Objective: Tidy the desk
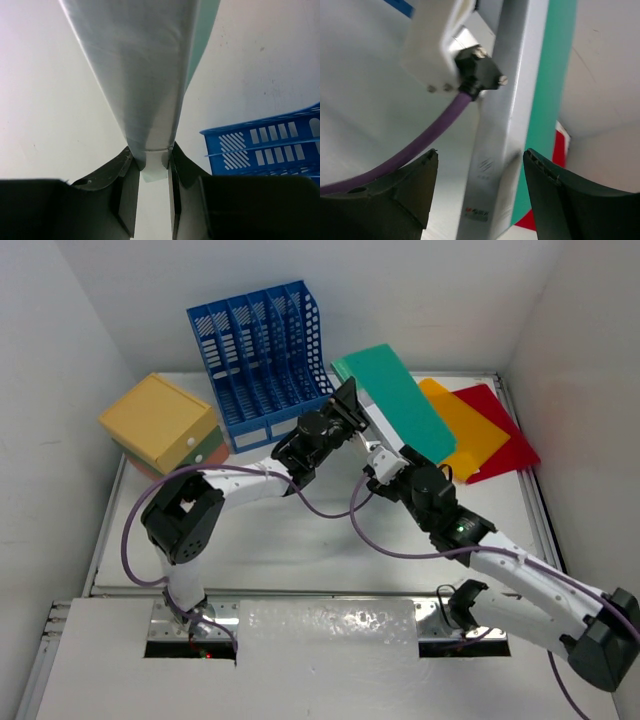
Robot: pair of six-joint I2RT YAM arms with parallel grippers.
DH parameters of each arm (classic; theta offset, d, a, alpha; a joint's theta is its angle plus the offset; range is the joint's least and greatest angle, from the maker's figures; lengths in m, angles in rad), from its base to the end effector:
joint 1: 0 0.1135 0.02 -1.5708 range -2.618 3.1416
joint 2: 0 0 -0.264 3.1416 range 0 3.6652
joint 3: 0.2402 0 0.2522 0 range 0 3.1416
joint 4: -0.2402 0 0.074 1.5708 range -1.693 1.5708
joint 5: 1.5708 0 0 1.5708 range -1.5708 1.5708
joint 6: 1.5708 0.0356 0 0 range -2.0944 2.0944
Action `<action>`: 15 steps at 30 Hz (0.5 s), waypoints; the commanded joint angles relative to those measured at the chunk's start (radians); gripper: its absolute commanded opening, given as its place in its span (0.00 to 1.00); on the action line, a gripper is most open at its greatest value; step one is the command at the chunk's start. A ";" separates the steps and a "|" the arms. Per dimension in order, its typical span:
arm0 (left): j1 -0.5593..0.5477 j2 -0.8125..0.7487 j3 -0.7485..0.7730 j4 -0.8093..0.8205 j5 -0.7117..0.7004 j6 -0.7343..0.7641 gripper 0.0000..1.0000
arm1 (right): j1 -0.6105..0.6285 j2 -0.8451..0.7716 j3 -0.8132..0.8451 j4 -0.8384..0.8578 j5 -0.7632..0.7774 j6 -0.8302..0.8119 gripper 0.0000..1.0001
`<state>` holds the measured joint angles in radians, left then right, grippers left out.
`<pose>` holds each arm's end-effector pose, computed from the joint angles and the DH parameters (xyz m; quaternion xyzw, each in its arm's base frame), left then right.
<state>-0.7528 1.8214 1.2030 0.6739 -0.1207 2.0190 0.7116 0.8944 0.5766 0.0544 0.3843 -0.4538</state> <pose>0.3160 -0.2902 0.2822 0.6662 0.1692 0.4624 0.5601 0.1674 0.1267 0.2720 -0.3318 0.7145 -0.0736 0.6115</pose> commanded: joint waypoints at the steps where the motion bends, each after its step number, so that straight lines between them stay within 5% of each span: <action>1: -0.002 -0.045 -0.029 0.127 0.029 0.530 0.00 | 0.006 0.057 0.003 0.180 0.166 -0.104 0.66; 15: -0.025 -0.082 -0.100 0.154 0.035 0.535 0.00 | -0.113 0.211 0.057 0.272 0.153 -0.062 0.61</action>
<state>-0.7536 1.8057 1.1095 0.7357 -0.1322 2.0090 0.6415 1.0710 0.5823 0.2310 0.5316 -0.5438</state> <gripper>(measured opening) 0.219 0.610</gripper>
